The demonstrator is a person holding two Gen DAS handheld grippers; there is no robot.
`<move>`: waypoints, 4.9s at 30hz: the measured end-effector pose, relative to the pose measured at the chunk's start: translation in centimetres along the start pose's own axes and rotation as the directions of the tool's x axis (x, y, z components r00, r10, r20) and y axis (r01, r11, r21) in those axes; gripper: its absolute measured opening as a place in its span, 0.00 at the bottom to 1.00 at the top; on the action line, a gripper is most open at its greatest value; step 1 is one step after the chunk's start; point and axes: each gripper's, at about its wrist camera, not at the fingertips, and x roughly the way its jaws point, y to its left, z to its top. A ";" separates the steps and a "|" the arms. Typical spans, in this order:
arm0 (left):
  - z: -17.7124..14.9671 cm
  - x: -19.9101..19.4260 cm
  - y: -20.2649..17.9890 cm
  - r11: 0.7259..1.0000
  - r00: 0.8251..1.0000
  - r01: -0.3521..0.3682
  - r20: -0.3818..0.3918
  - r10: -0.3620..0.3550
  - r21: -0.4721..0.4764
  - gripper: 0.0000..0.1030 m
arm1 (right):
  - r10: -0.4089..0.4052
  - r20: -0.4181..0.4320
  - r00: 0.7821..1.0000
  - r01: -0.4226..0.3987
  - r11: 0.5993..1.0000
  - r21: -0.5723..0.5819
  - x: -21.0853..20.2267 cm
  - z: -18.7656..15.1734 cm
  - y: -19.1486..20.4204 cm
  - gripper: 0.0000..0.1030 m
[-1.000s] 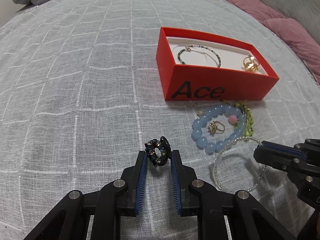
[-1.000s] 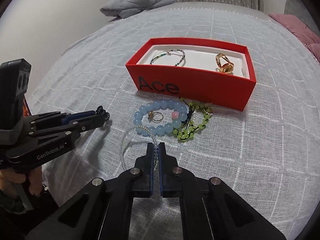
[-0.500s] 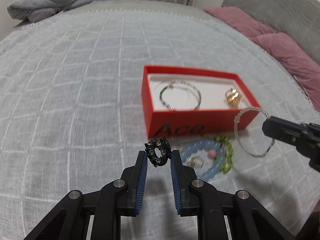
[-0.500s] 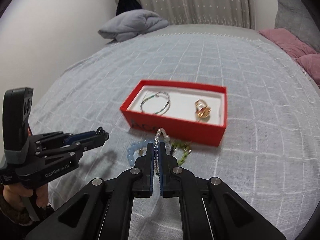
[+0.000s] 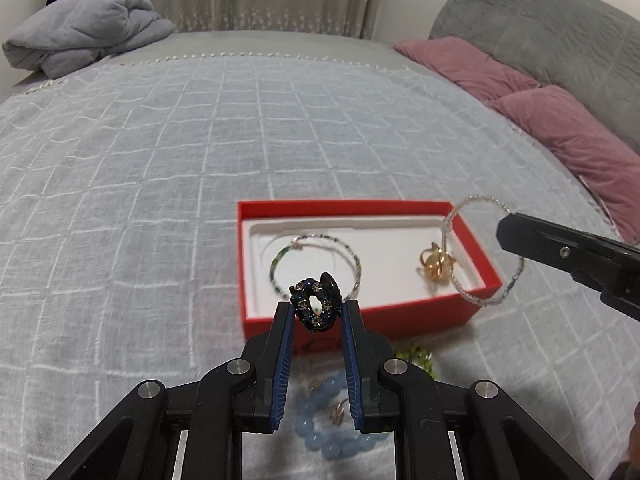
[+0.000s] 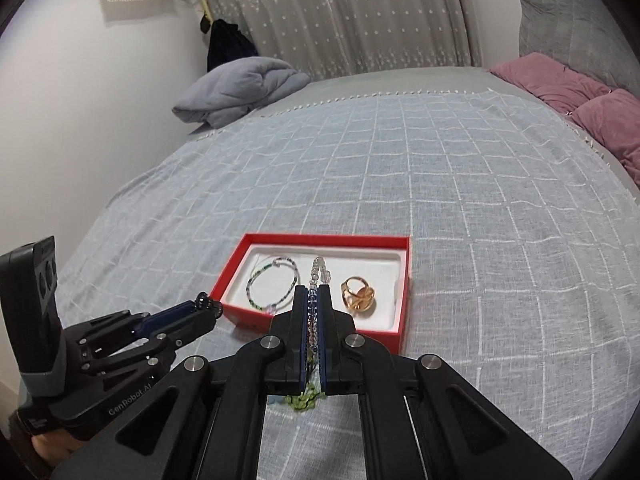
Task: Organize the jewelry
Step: 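Lower the black ring with the left tool while the right tool lowers the clear bracelet into the box, then move the left tool back toward the light-blue bead bracelet, then grasp the light-blue bead bracelet with the left tool and lift it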
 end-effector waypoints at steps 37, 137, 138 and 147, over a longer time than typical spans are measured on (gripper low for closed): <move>0.9 1.9 0.1 0.999 0.999 -0.037 0.012 0.037 0.003 0.38 | -0.060 -0.010 0.998 0.060 0.998 0.000 4.4 1.5 -1.8 0.05; -4.8 -0.9 -0.1 1.000 0.994 0.012 -0.104 -0.011 0.008 0.08 | -0.240 -0.283 0.928 0.216 0.970 -0.115 2.6 -7.9 -2.9 0.65; -4.7 -1.4 0.0 1.000 0.995 0.017 -0.096 -0.016 0.004 0.08 | -0.239 -0.282 0.929 0.215 0.970 -0.115 2.7 -7.9 -2.9 0.65; -4.2 -4.2 1.7 0.998 0.998 0.045 -0.039 -0.046 -0.037 0.08 | -0.210 -0.277 0.937 0.187 0.976 -0.110 3.4 -7.3 -2.2 0.65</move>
